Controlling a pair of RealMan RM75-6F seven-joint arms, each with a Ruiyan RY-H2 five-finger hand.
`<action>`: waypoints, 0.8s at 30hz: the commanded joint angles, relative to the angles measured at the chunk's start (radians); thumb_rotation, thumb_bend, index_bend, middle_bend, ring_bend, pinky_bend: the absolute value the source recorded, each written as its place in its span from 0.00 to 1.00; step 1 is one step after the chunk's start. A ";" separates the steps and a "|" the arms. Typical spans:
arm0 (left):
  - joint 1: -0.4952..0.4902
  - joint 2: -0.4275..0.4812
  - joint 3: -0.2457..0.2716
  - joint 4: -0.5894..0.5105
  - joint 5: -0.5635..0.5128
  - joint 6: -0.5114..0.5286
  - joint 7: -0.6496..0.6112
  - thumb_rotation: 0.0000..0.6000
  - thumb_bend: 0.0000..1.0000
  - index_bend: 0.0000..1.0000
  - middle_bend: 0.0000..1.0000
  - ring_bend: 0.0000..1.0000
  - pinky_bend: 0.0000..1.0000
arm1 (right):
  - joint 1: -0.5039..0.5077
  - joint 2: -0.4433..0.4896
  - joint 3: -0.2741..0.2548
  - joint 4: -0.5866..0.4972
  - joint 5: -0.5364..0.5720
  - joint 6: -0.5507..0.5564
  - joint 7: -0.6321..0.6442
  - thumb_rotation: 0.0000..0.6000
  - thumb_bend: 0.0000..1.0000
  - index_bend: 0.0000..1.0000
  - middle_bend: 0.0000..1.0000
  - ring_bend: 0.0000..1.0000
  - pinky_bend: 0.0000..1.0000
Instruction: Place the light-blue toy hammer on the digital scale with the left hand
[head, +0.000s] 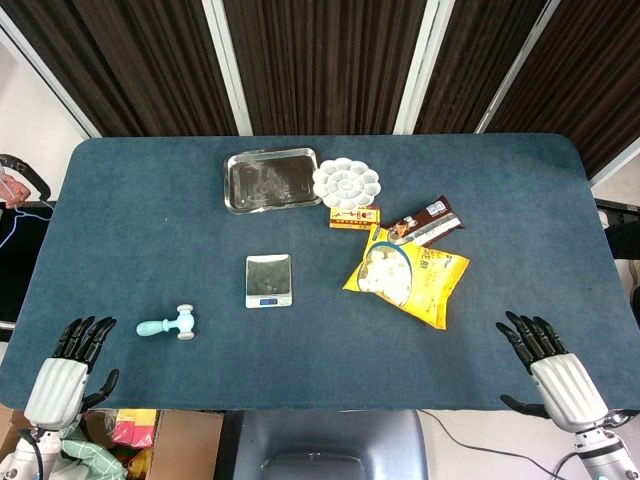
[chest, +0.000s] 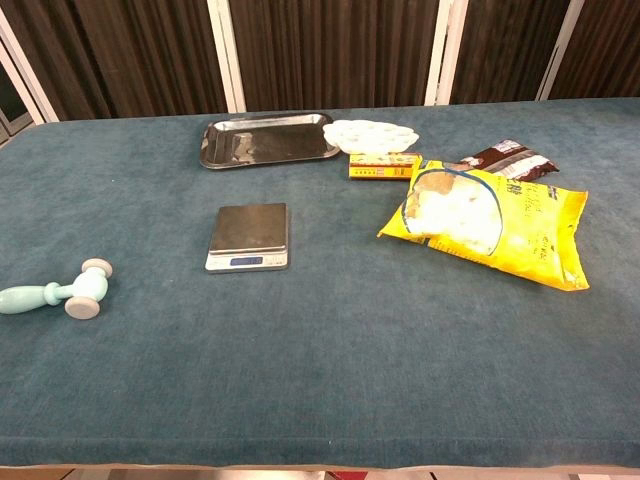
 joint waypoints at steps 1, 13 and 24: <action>-0.001 -0.011 0.001 -0.001 0.006 -0.001 0.024 1.00 0.38 0.00 0.06 0.07 0.11 | -0.001 0.001 0.000 -0.001 0.000 0.003 0.003 1.00 0.14 0.00 0.00 0.00 0.00; -0.104 -0.241 -0.132 0.164 -0.157 -0.177 0.244 1.00 0.37 0.07 0.16 0.88 0.89 | 0.037 -0.015 -0.001 -0.015 0.006 -0.076 -0.020 1.00 0.14 0.00 0.00 0.00 0.00; -0.138 -0.326 -0.170 0.270 -0.250 -0.262 0.235 1.00 0.36 0.21 0.23 0.95 0.97 | 0.057 -0.023 -0.002 -0.024 0.016 -0.116 -0.027 1.00 0.14 0.00 0.00 0.00 0.00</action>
